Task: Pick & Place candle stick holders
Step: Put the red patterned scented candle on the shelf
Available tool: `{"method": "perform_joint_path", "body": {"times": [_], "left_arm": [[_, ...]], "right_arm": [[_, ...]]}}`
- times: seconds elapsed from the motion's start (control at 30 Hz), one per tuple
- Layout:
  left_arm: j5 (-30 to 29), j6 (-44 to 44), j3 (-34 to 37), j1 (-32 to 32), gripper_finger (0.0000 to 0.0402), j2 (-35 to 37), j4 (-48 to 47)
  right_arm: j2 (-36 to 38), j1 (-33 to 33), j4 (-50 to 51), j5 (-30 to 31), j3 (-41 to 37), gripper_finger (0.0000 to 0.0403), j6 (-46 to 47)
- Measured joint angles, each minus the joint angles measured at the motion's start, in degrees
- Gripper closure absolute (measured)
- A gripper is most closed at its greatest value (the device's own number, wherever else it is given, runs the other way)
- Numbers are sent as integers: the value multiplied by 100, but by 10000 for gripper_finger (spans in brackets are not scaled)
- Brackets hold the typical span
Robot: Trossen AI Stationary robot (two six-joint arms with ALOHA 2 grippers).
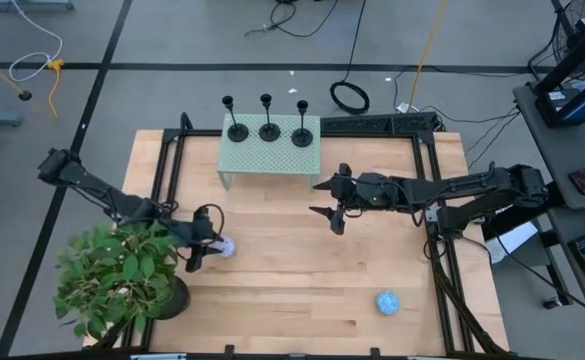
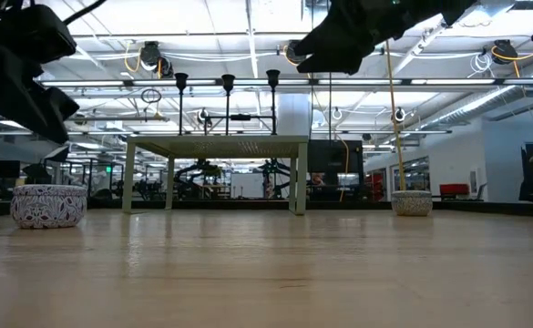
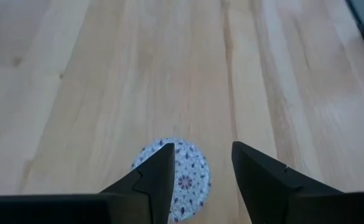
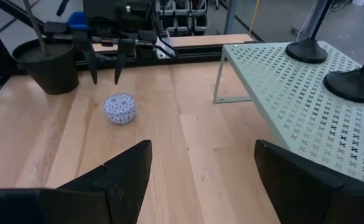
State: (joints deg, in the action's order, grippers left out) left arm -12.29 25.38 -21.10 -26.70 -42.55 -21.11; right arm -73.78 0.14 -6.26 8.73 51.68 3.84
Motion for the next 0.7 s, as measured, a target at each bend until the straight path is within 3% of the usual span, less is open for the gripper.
{"method": "perform_joint_path", "body": {"times": [0.3,0.47,0.7], "left_arm": [[-220,-618,2,-29,238,599,-267],[-729,-190,253,-29,238,802,-179],[-744,376,811,-31,238,768,624]], "right_arm": [[0,0,-207,0,0,124,0],[0,0,-214,0,0,124,0],[0,0,-252,0,0,124,0]]}}
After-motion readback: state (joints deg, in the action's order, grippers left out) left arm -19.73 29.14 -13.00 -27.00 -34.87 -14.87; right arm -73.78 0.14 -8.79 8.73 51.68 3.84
